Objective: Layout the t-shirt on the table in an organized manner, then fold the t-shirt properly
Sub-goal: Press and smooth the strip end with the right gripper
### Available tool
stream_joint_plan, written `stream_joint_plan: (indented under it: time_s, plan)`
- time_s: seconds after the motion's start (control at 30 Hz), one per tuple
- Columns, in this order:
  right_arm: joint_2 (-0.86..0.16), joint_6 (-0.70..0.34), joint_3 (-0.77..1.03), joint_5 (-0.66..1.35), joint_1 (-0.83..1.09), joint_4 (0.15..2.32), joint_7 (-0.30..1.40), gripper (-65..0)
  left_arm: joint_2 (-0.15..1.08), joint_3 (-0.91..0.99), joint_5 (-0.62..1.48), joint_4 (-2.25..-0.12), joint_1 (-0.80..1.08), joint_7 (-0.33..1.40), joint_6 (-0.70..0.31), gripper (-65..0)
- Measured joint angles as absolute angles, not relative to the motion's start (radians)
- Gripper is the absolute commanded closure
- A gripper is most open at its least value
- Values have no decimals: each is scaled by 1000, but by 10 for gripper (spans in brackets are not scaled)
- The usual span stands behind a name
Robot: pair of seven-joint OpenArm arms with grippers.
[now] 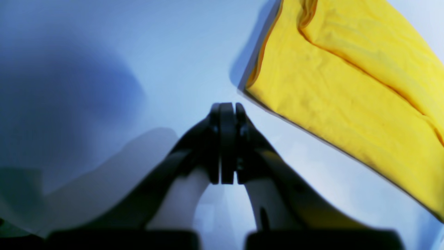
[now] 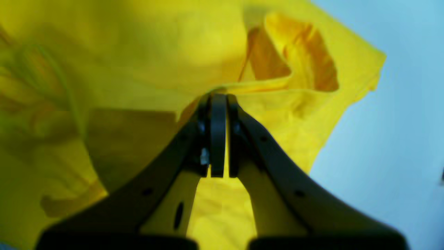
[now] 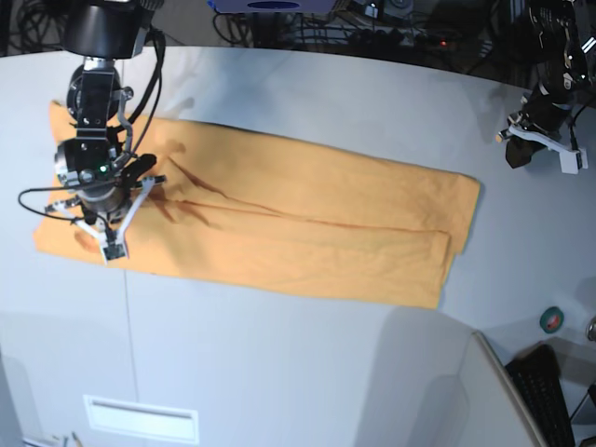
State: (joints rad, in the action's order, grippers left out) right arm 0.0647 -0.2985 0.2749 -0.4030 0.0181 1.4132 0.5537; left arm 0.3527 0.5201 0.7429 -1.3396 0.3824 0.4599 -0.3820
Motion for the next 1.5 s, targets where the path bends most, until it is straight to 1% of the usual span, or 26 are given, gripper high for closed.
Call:
stream_joint_plan:
  time_s: [0.1, 0.3, 0.37, 0.43, 0.53, 0.63, 0.77, 0.9, 1.0, 1.13, 1.5]
  plan:
    - [64, -298, 275, -407, -21, 1398, 554, 0, 353, 520, 743, -1340, 382, 460, -382, 0]
    - [60, -299, 273, -403, -143, 1214, 541, 0, 353, 515, 743, -1340, 380, 460, -382, 0]
    - [61, -299, 273, -406, -141, 1245, 534, 0, 352, 516, 743, -1340, 380, 459, -382, 0]
    - [61, -301, 273, -409, -112, 1357, 568, 0, 352, 519, 742, -1340, 381, 460, -382, 0]
    - [58, -296, 273, -409, -34, 1545, 648, 0, 354, 522, 743, -1337, 382, 459, -382, 0]
    - [66, -295, 273, -409, 83, 1614, 697, 0, 353, 522, 743, -1321, 380, 459, -382, 0]
    - [97, -299, 279, -400, 184, 1613, 692, 0, 353, 522, 742, -1318, 377, 459, -382, 0]
    - [105, -299, 275, -403, 207, 1582, 627, 0, 355, 520, 743, -1318, 373, 459, -382, 0]
    - [112, -299, 275, -402, 212, 1522, 613, 0, 354, 516, 743, -1318, 371, 459, -382, 0]
    - [117, -299, 275, -400, 183, 1459, 613, 0, 355, 516, 743, -1318, 371, 460, -382, 0]
    - [119, -299, 275, -402, 75, 1452, 621, 0, 355, 521, 743, -1318, 371, 459, -382, 0]
